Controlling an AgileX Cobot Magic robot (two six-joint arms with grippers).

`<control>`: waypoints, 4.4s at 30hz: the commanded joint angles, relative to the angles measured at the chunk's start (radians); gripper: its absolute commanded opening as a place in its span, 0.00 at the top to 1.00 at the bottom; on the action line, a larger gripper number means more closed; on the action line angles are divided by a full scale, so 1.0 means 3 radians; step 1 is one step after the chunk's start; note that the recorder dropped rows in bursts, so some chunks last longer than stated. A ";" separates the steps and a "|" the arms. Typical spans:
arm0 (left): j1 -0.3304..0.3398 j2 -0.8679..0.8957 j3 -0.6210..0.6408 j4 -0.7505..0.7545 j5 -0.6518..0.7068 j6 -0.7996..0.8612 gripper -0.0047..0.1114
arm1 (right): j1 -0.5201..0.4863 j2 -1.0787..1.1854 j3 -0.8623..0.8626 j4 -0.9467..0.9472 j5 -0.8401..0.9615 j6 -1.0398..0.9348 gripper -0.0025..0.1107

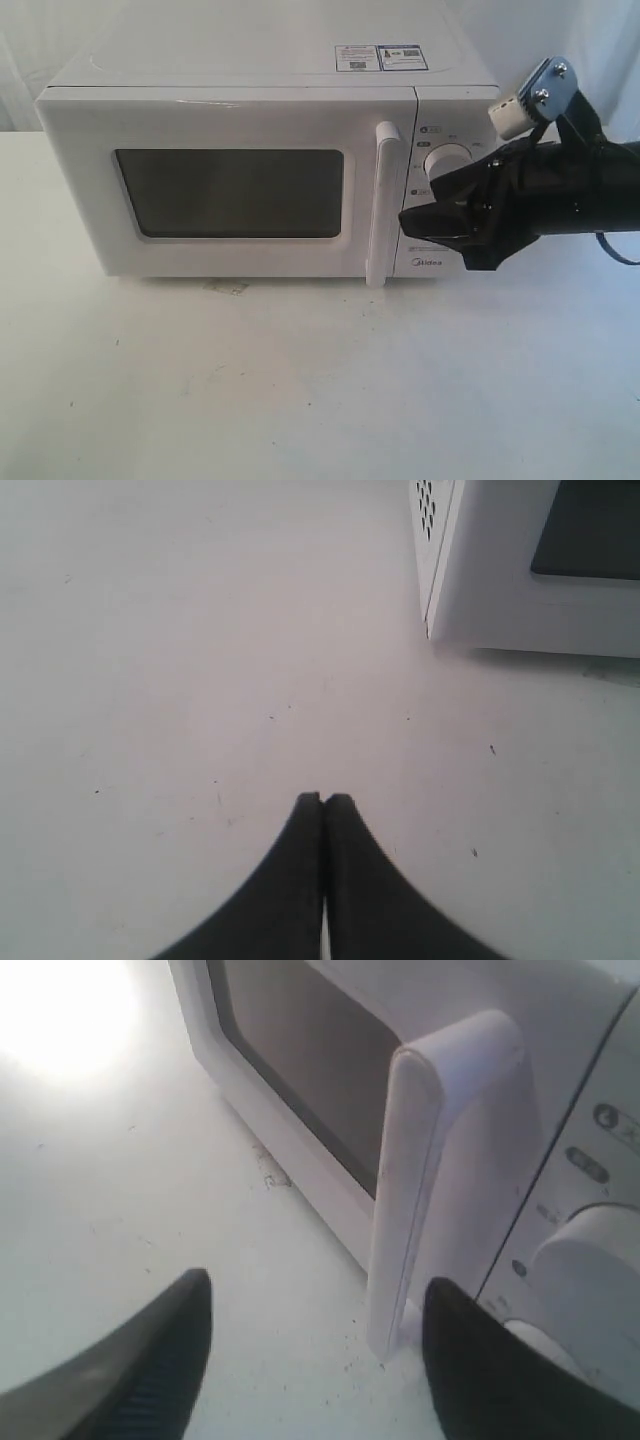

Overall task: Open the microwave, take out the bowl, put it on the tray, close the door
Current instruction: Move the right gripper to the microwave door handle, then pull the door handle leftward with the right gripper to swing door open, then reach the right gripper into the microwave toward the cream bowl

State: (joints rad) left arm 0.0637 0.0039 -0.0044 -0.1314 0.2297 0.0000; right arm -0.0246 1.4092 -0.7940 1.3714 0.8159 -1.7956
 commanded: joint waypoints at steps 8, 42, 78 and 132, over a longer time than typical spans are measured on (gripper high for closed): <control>-0.0023 -0.0013 0.0015 -0.0007 -0.0014 0.0000 0.96 | -0.0018 0.0319 -0.0024 0.0727 0.0317 -0.0745 0.44; -0.0023 -0.0013 0.0015 -0.0007 -0.0014 0.0000 0.96 | 0.0517 0.0628 -0.0257 0.1243 -0.0217 -0.1118 0.50; -0.0023 -0.0013 0.0015 -0.0007 -0.0014 0.0000 0.96 | 0.0519 0.0622 -0.0304 0.0307 0.0509 -0.0445 0.98; -0.0023 -0.0013 0.0015 -0.0007 -0.0014 0.0000 0.96 | 0.0992 0.0360 -0.0304 0.0820 -0.0255 -0.0030 0.98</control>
State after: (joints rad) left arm 0.0628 0.0039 -0.0038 -0.1268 0.2254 0.0000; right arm 0.2238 1.5270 -0.8839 1.5468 0.8760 -1.7024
